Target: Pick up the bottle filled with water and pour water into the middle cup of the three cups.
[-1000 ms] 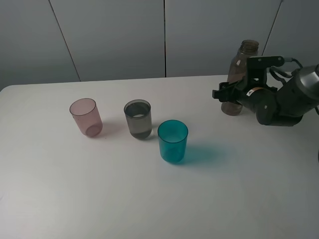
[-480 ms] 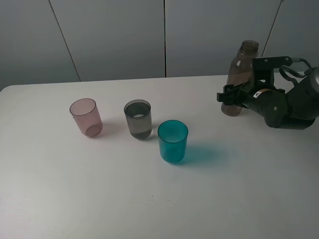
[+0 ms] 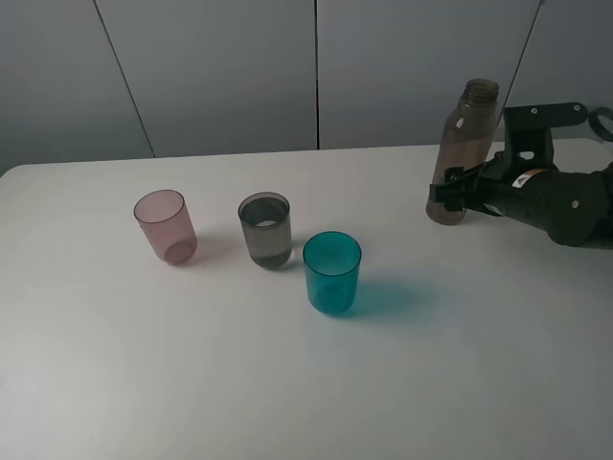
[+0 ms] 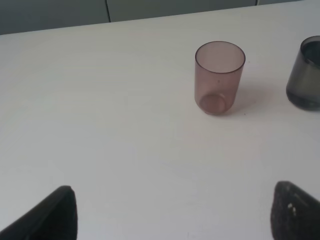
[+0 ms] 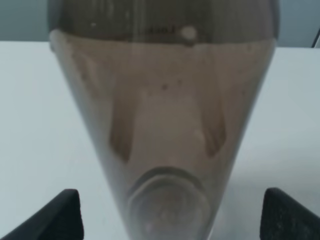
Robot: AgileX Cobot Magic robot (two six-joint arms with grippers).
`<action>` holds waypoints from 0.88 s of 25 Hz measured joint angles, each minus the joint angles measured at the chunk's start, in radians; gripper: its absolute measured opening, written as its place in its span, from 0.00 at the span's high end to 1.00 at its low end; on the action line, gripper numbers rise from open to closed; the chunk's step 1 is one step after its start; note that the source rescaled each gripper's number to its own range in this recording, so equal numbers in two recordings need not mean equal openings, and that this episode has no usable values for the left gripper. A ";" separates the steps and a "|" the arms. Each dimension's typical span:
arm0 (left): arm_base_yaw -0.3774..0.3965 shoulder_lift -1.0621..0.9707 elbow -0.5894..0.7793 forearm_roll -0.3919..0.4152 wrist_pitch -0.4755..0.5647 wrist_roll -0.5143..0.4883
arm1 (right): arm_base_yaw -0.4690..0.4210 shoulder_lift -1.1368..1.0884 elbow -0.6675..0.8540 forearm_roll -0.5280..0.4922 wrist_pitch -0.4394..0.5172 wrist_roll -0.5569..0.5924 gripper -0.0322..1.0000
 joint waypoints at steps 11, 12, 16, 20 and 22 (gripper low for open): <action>0.000 0.000 0.000 0.000 0.000 0.000 | 0.000 -0.243 -0.055 -0.134 0.453 0.149 0.68; 0.000 0.000 0.000 0.000 0.000 0.000 | 0.000 -0.263 -0.079 -0.138 0.516 0.135 0.68; 0.000 0.000 0.000 0.000 0.000 0.000 | 0.000 -0.331 -0.212 -0.144 0.832 0.059 0.68; 0.000 0.000 0.000 0.000 0.000 0.000 | 0.000 -0.370 -0.327 -0.161 1.116 -0.036 0.68; 0.000 0.000 0.000 0.000 0.000 0.000 | 0.000 -0.382 -0.355 -0.187 1.202 -0.056 0.68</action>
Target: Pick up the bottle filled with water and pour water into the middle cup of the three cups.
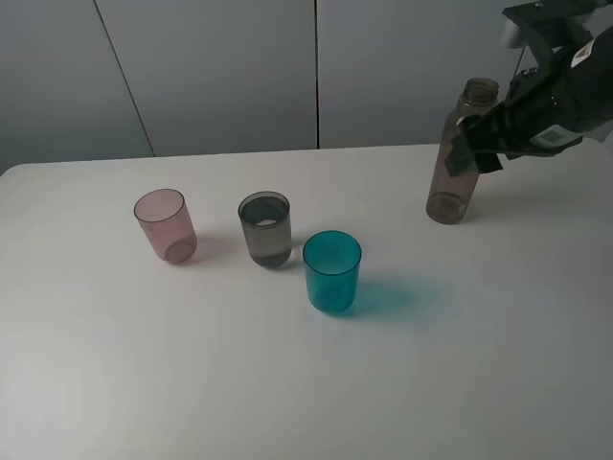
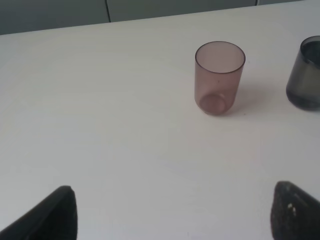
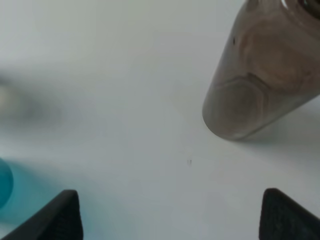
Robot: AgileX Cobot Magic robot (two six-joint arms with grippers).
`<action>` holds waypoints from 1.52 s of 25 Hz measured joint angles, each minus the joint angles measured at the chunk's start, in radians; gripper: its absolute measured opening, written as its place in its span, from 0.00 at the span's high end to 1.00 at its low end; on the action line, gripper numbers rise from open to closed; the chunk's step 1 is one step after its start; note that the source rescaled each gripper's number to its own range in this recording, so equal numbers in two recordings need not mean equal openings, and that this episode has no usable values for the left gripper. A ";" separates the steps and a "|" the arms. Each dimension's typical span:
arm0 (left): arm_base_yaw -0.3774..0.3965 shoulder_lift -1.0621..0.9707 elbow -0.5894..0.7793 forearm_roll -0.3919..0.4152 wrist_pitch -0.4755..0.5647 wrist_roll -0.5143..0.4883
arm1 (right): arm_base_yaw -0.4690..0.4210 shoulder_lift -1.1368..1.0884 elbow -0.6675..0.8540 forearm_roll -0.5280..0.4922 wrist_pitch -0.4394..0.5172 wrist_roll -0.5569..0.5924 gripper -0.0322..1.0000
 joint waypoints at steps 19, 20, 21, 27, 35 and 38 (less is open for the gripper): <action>0.000 0.000 0.000 0.000 0.000 0.000 | 0.000 -0.424 0.014 -0.243 0.429 0.315 0.68; 0.000 0.000 0.000 0.000 0.000 0.000 | 0.000 -0.460 0.034 -0.243 0.441 0.338 0.68; 0.000 0.000 0.000 0.000 0.000 0.000 | 0.000 -0.496 0.059 -0.243 0.452 0.361 0.68; 0.000 0.000 0.000 0.000 0.000 0.000 | -0.113 -0.729 0.224 -0.174 0.481 0.365 0.68; 0.000 0.000 0.000 0.000 0.000 0.000 | -0.342 -1.061 0.364 -0.082 0.490 0.191 0.68; 0.000 0.000 0.000 0.000 0.000 0.000 | -0.365 -1.166 0.390 -0.080 0.491 0.176 0.68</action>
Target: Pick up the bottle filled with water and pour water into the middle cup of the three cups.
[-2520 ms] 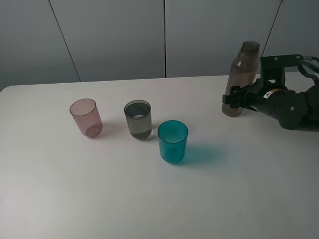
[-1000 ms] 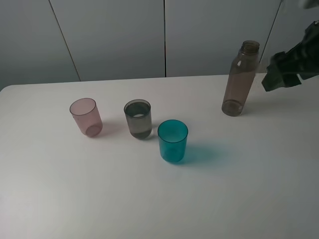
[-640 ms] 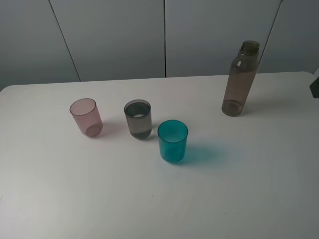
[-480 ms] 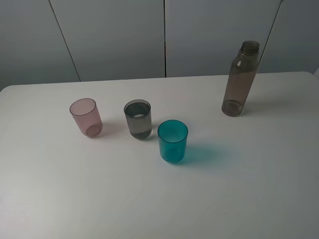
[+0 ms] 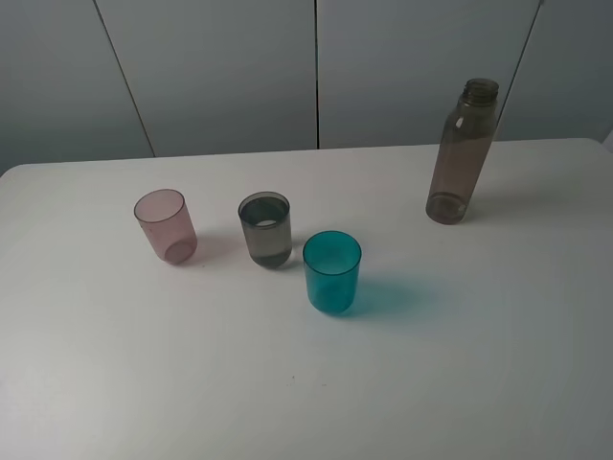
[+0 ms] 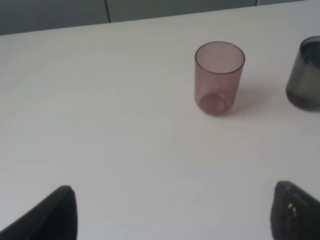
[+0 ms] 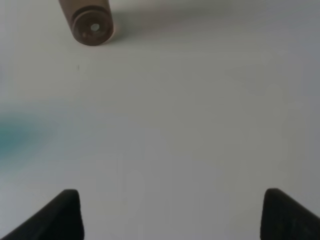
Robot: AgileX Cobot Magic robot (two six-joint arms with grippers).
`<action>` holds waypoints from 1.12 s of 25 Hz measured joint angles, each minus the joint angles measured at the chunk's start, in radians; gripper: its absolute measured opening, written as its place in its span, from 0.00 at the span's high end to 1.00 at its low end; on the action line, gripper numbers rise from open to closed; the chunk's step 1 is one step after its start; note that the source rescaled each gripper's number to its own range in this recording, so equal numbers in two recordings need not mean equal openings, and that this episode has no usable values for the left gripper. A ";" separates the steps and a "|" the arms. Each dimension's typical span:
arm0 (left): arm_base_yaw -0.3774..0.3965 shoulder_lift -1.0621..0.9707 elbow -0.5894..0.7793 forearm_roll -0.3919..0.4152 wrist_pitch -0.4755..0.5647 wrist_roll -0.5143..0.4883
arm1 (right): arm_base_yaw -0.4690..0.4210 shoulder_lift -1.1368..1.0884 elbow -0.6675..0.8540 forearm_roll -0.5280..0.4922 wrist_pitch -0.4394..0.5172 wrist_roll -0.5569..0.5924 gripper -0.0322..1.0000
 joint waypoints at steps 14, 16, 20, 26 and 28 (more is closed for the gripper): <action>0.000 0.000 0.000 0.000 0.000 0.000 | -0.002 -0.245 0.013 -0.002 -0.004 -0.002 0.68; 0.000 0.000 0.000 0.000 0.000 0.000 | -0.002 -0.246 0.013 -0.002 -0.004 0.000 0.68; 0.000 0.000 0.000 0.000 0.000 0.000 | -0.002 -0.246 0.013 -0.002 -0.004 0.002 0.68; 0.000 0.000 0.000 0.000 0.000 -0.002 | -0.002 -0.246 0.013 -0.002 -0.004 0.002 0.68; 0.000 0.000 0.000 0.000 0.000 -0.002 | -0.002 -0.246 0.013 -0.002 -0.004 0.004 0.68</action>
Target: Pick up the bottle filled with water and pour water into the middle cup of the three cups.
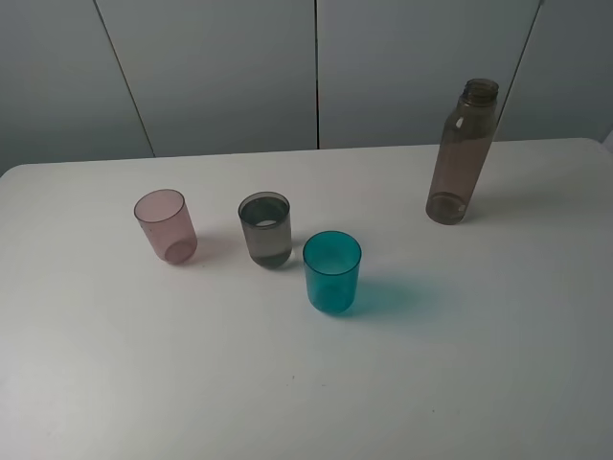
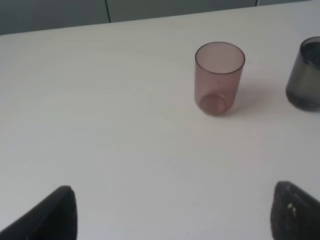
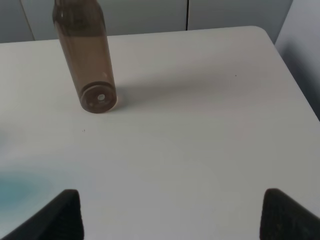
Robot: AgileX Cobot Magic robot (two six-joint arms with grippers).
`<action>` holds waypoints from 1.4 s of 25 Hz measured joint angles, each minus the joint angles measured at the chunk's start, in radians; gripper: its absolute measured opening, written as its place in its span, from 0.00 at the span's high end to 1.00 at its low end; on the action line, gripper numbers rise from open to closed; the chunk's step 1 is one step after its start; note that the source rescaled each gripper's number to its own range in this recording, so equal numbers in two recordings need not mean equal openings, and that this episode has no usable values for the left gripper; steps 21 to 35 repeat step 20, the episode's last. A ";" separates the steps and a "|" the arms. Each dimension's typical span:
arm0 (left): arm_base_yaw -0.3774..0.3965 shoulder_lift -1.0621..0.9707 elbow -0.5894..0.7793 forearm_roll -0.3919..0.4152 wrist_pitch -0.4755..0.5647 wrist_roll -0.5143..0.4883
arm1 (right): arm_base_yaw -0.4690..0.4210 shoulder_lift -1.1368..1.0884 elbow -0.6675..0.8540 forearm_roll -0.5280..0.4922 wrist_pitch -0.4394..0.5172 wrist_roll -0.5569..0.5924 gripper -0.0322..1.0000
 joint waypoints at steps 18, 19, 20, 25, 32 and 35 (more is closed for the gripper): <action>0.000 0.000 0.000 0.000 0.000 0.000 | 0.026 -0.002 0.000 0.000 0.000 0.011 0.68; 0.000 0.000 0.000 0.000 0.000 0.000 | 0.026 -0.002 0.000 0.000 0.000 0.011 0.68; 0.000 0.000 0.000 0.000 0.000 0.000 | 0.026 -0.002 0.000 0.000 0.000 0.011 0.68; 0.000 0.000 0.000 0.000 0.000 0.000 | 0.026 -0.002 0.000 0.000 0.000 0.011 0.68; 0.000 0.000 0.000 0.000 0.000 0.000 | 0.026 -0.002 0.000 0.000 0.000 0.011 0.68; 0.000 0.000 0.000 0.000 0.000 0.000 | 0.026 -0.002 0.000 0.000 0.000 0.011 0.68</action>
